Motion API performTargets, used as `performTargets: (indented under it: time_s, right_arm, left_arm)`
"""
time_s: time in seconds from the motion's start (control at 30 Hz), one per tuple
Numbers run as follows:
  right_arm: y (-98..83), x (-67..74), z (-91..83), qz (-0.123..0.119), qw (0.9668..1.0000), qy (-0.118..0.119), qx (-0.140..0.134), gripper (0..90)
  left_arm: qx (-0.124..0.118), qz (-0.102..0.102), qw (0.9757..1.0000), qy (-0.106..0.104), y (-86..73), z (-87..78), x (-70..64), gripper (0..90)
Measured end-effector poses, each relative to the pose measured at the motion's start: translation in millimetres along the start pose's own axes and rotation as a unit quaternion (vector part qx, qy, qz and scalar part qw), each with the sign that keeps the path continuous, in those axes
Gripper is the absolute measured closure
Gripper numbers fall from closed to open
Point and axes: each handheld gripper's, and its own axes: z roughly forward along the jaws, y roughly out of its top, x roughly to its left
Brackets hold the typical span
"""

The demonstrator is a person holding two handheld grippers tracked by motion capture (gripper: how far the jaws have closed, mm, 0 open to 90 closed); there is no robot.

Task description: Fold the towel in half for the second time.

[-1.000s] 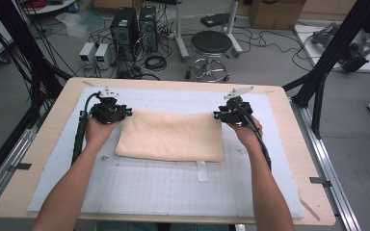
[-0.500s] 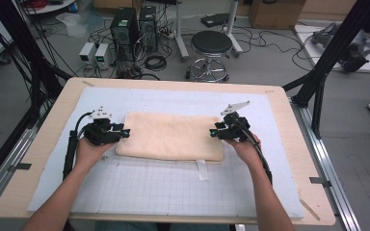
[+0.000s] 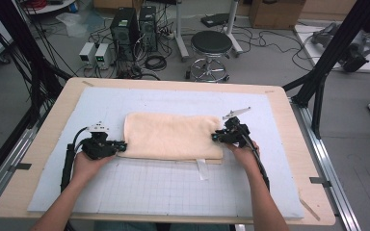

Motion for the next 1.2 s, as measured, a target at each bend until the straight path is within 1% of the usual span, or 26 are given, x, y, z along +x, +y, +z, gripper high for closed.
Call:
performTargets:
  time_s: [0.07, 0.17, 0.2, 0.23, 0.3, 0.37, 0.43, 0.5, 0.6, 0.63, 0.77, 0.83, 0.9, 0.97, 1.1, 1.13, 1.17, 1.2]
  right_arm:
    - [0.6, -0.9, -0.1, -0.005, 1.0000, -0.001, -0.003, 77.1]
    - [1.0, -1.7, 0.6, -0.004, 1.0000, -0.005, -0.008, 77.3]
    - [1.2, -2.3, 0.7, -0.007, 0.9999, -0.008, -0.010, 77.3]
    - [1.5, -2.7, 0.5, -0.007, 0.9999, -0.009, -0.011, 77.2]
    - [1.8, -3.1, 0.5, -0.005, 0.9999, -0.007, -0.010, 76.8]
    - [2.0, -2.1, 0.0, -0.008, 0.9999, -0.008, -0.010, 74.3]
    - [2.6, -0.7, -2.2, -0.016, 0.9997, -0.012, -0.013, 71.4]
    - [3.0, 1.0, -4.7, -0.012, 0.9997, -0.013, -0.018, 68.6]
    - [3.8, 3.6, -9.4, -0.016, 0.9993, -0.014, -0.031, 64.2]
    - [4.0, 5.3, -11.2, -0.015, 0.9991, -0.014, -0.038, 62.6]
    - [5.6, 10.1, -15.6, -0.016, 0.9986, -0.013, -0.048, 55.3]
    - [6.1, 12.0, -18.1, -0.015, 0.9985, -0.010, -0.052, 51.7]
    - [6.8, 14.8, -20.8, -0.013, 0.9984, -0.011, -0.055, 45.4]
    - [7.1, 17.0, -22.8, -0.012, 0.9981, -0.008, -0.059, 39.6]
    - [7.6, 22.3, -27.8, -0.010, 0.9976, -0.011, -0.067, 27.8]
    - [7.8, 24.1, -29.6, -0.007, 0.9976, -0.012, -0.068, 25.5]
    - [8.0, 25.7, -31.0, -0.010, 0.9973, -0.013, -0.071, 23.6]
    - [8.3, 27.4, -32.5, -0.012, 0.9973, -0.013, -0.072, 21.8]
  left_arm:
    - [0.000, 0.001, 1.0000, 0.000, -0.1, -1.1, -1.8, 83.2]
    - [-0.001, 0.002, 1.0000, -0.007, -1.4, -3.3, -5.3, 83.9]
    - [-0.003, 0.003, 1.0000, -0.007, -2.3, -4.2, -6.7, 84.0]
    - [-0.001, 0.007, 0.9999, -0.009, -3.2, -5.6, -7.4, 84.0]
    - [-0.003, 0.007, 0.9999, -0.011, -4.1, -7.2, -8.1, 84.0]
    - [-0.007, 0.014, 0.9999, -0.002, -3.5, -8.2, -7.3, 82.8]
    - [-0.012, 0.014, 0.9998, 0.003, -3.5, -8.1, -6.1, 79.4]
    - [-0.015, 0.022, 0.9996, 0.012, -3.5, -7.8, -6.5, 75.5]
    - [-0.023, 0.036, 0.9989, 0.021, -2.7, -9.8, -7.7, 69.0]
    - [-0.027, 0.036, 0.9987, 0.023, -2.4, -10.4, -8.1, 66.9]
    - [-0.040, 0.040, 0.9982, 0.018, -1.5, -14.5, -8.8, 59.9]
    - [-0.041, 0.042, 0.9982, 0.012, -1.1, -15.7, -9.4, 56.3]
    - [-0.044, 0.043, 0.9981, 0.008, -0.8, -16.7, -10.9, 52.1]
    - [-0.045, 0.050, 0.9977, 0.010, 0.3, -18.3, -12.2, 48.2]
    - [-0.056, 0.049, 0.9972, 0.009, 2.0, -22.6, -16.1, 37.2]
    - [-0.057, 0.052, 0.9970, 0.010, 2.6, -24.0, -16.4, 34.6]
    - [-0.060, 0.048, 0.9970, 0.011, 3.0, -24.9, -17.4, 32.1]
    - [-0.060, 0.048, 0.9970, 0.012, 3.4, -26.3, -17.7, 29.5]
